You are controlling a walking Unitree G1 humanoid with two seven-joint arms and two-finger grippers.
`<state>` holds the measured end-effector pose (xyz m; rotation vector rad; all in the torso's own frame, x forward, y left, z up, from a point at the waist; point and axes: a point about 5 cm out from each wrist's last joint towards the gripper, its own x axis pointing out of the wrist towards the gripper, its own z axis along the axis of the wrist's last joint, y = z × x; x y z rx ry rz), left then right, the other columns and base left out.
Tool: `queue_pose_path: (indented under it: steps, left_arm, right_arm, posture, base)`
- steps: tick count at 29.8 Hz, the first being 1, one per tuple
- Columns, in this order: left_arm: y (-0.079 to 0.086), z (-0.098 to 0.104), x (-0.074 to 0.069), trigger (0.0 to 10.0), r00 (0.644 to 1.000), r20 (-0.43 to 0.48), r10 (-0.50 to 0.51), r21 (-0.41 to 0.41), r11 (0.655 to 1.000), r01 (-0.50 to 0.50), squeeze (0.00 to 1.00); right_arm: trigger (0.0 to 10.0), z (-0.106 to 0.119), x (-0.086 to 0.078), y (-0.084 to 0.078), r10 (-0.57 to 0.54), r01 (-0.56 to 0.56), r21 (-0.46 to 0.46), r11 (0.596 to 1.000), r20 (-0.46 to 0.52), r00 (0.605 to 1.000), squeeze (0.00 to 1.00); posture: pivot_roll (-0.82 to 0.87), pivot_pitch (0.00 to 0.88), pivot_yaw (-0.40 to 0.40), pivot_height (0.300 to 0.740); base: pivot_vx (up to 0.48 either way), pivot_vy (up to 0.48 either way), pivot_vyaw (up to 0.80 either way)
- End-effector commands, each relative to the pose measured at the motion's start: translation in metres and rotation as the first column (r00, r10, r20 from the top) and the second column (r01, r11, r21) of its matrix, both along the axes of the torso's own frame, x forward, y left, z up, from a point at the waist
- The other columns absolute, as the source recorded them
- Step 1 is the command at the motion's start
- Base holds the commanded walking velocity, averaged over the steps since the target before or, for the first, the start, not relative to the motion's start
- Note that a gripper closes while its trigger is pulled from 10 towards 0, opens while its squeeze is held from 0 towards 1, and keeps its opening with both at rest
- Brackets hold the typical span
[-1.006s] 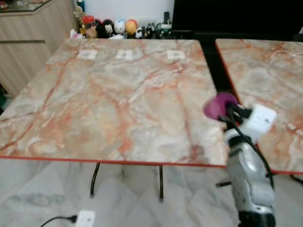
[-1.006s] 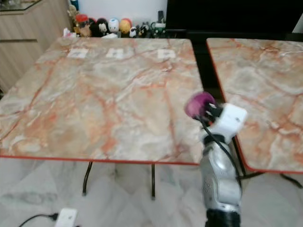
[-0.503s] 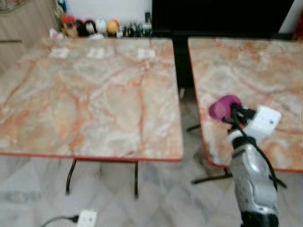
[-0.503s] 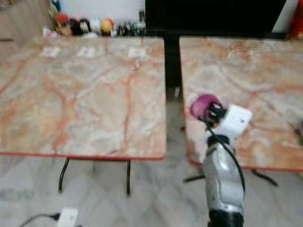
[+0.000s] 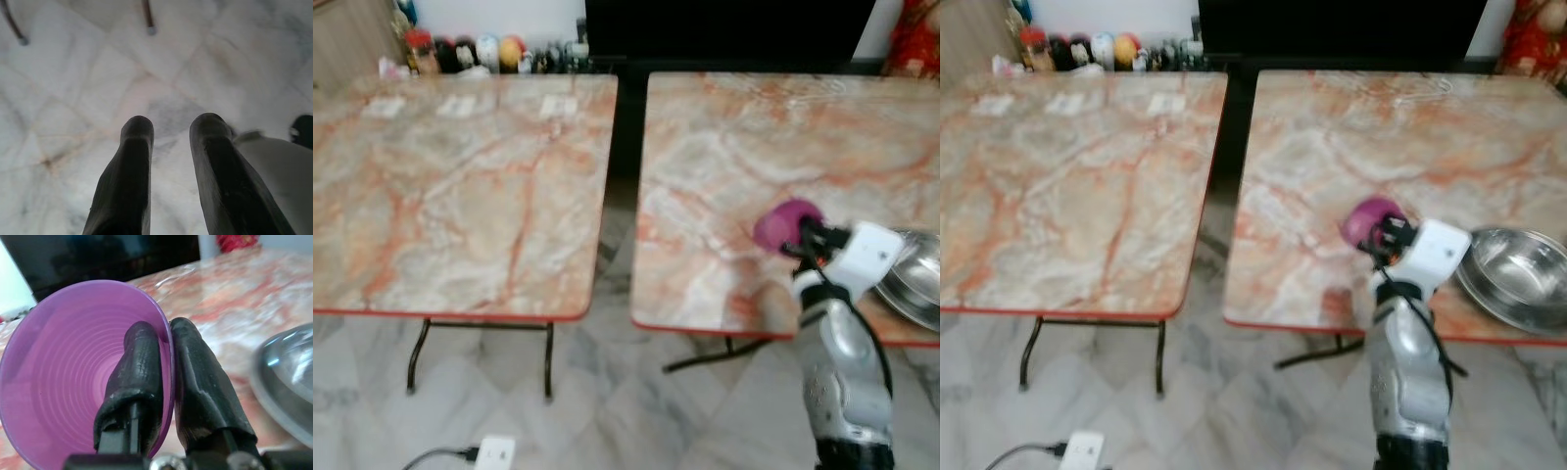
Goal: Setting the table
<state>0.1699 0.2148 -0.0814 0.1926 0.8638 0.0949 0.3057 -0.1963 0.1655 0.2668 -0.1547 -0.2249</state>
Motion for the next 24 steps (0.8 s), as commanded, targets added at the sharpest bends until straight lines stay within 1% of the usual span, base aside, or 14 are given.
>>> queue_pose_path:
  steps: [1,11,17,19,24]
  left_arm:
    - [0.0074,-0.0028,-0.0094,10.0,1.000,-0.029,0.007,0.013,1.000,-0.006,0.00]
    - [0.0065,-0.0027,-0.0093,10.0,1.000,-0.022,0.011,-0.009,1.000,-0.012,0.00]
    - [0.0064,-0.0028,-0.0094,10.0,1.000,-0.022,0.014,-0.012,1.000,-0.014,0.00]
    - [0.0065,-0.0028,-0.0095,10.0,1.000,-0.023,0.014,-0.013,1.000,-0.014,0.00]
    - [0.0067,-0.0027,-0.0093,10.0,1.000,-0.021,0.014,-0.013,1.000,-0.015,0.00]
  right_arm:
    - [10.0,0.0019,0.0003,0.0060,0.009,-0.009,0.003,1.000,0.007,1.000,0.00]
    - [10.0,0.0016,0.0002,0.0027,-0.020,0.019,0.007,1.000,0.004,1.000,0.00]
    - [10.0,-0.0005,0.0014,0.0012,-0.036,0.036,0.015,0.999,-0.017,0.999,0.00]
    - [10.0,-0.0007,0.0015,0.0014,-0.037,0.037,0.019,0.999,-0.016,0.999,0.00]
    - [10.0,0.0005,0.0017,0.0013,-0.043,0.043,0.015,0.999,-0.006,0.999,0.00]
  posture:
    - [-0.04,0.109,-0.003,0.740]
    - [-0.04,0.114,-0.005,0.740]
    - [-0.04,0.115,-0.004,0.740]
    - [-0.04,0.116,-0.005,0.740]
    - [-0.04,0.117,-0.005,0.740]
  base:
    - [0.000,0.000,0.00]
    - [0.000,0.000,0.00]
    - [0.324,0.000,0.00]
    - [0.337,0.000,-0.80]
    - [0.343,0.000,0.00]
